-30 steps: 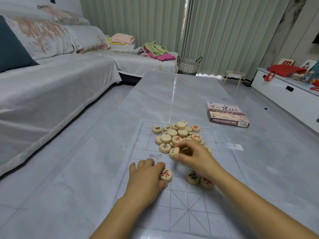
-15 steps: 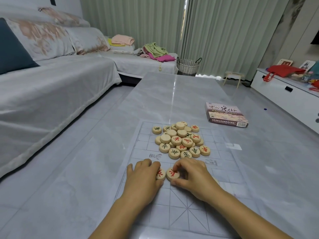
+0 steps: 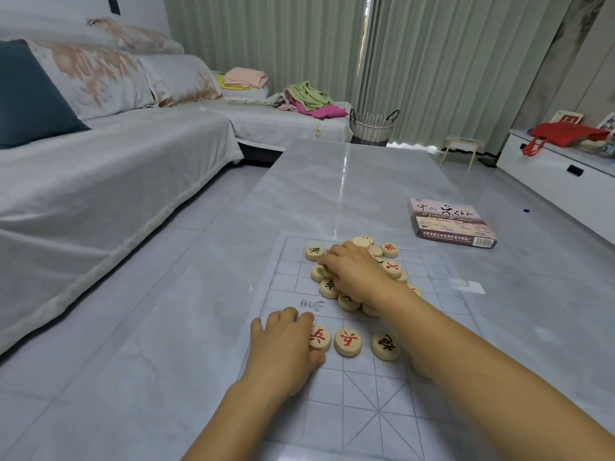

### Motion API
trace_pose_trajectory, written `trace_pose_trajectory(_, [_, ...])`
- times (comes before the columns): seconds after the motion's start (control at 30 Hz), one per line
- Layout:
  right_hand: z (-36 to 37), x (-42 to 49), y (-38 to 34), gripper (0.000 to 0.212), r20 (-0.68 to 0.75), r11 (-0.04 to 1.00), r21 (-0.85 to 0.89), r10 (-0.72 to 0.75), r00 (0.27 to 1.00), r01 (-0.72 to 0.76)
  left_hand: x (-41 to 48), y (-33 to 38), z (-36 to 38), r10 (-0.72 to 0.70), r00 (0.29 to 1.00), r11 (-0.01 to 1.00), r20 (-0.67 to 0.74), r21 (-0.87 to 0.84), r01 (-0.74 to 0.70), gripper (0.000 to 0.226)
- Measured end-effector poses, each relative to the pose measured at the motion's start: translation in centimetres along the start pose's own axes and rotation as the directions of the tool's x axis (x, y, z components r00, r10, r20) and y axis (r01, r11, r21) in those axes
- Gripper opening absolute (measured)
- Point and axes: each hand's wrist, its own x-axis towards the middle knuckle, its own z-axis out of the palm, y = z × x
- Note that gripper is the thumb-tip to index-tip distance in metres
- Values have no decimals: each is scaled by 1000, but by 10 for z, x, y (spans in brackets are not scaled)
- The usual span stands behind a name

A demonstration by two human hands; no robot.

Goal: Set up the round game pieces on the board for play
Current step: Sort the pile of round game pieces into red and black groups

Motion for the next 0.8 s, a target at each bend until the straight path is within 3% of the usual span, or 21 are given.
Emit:
trace_pose_trajectory(0.1, [-7, -17, 5, 37, -72, 971, 235, 61, 995, -43, 0, -1, -1, 10, 1000, 1000, 13, -3, -10, 49])
trace_pose_trajectory(0.2, [-14, -52, 14, 28, -103, 782, 608, 252, 962, -140, -1, -1, -1, 12, 1000, 1000, 21, -6, -12, 50])
trace_pose_trajectory(0.27, [-15, -83, 23, 21, -31, 637, 737, 365, 930, -225, -2, 0, 0, 10, 1000, 1000, 12, -1, -10, 48])
trace_pose_trajectory(0.37, [-9, -122, 40, 26, 98, 532, 772, 443, 891, -349, -2, 0, 1, 12, 1000, 1000, -13, 5, -12, 45])
trace_pose_trajectory(0.53, [6, -154, 57, 17, 146, 541, 705, 521, 841, -458, -4, 1, 2, 13, 1000, 1000, -28, -3, -13, 44])
trace_pose_trajectory(0.67, [4, -151, 59, 17, 162, 520, 718, 520, 839, -462, -5, 3, 1, 6, 1000, 1000, -30, -13, -6, 46])
trace_pose_trajectory(0.8, [-9, -120, 52, 9, 48, 543, 756, 512, 857, -366, -4, 4, -1, -7, 999, 1000, -35, -18, 6, 50])
